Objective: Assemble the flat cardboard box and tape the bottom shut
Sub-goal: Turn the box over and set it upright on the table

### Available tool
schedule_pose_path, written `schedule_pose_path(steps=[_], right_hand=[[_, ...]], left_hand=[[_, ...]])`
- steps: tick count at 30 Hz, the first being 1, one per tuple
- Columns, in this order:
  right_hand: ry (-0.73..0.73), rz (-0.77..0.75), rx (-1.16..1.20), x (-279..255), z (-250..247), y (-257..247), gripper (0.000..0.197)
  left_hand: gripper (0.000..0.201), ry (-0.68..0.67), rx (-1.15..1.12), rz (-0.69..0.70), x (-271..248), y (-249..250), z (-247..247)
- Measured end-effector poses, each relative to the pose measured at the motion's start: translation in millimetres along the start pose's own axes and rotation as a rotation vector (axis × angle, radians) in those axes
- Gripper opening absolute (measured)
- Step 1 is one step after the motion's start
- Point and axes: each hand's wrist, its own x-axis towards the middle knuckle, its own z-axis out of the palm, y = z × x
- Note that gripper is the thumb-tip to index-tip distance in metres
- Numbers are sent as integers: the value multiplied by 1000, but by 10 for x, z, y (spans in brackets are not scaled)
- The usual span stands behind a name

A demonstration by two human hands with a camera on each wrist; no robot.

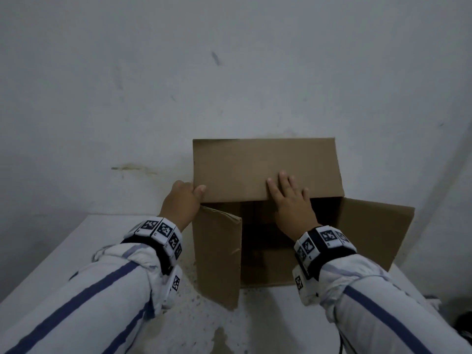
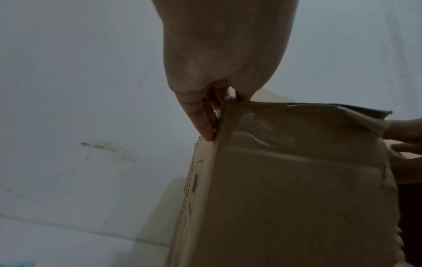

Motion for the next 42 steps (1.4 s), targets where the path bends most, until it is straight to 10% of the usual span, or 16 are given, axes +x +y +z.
schedule_pose_path(steps=[7,12,18,28,35,42], right_hand=[[-62,-91,-92,134,48,212,59],[-28,-127,-112,87,74,190,53],[-9,-118,-104,46,56,150,47],[-31,-96,-123,40,33,60,47],[-38,-67,-113,61,53,148,48],[-40,-62,-95,68,65,182,52]], left_hand=[[15,-4,-85,-184,-137,282,136],[53,-123,-26,-339,-299,487,156],[45,-184,-145,-264,-536,333,9],[33,58,679,-105,-825,117,-210],[48,51,59,-224,-718,156,68],[56,254,2,-80,-543,35,459]])
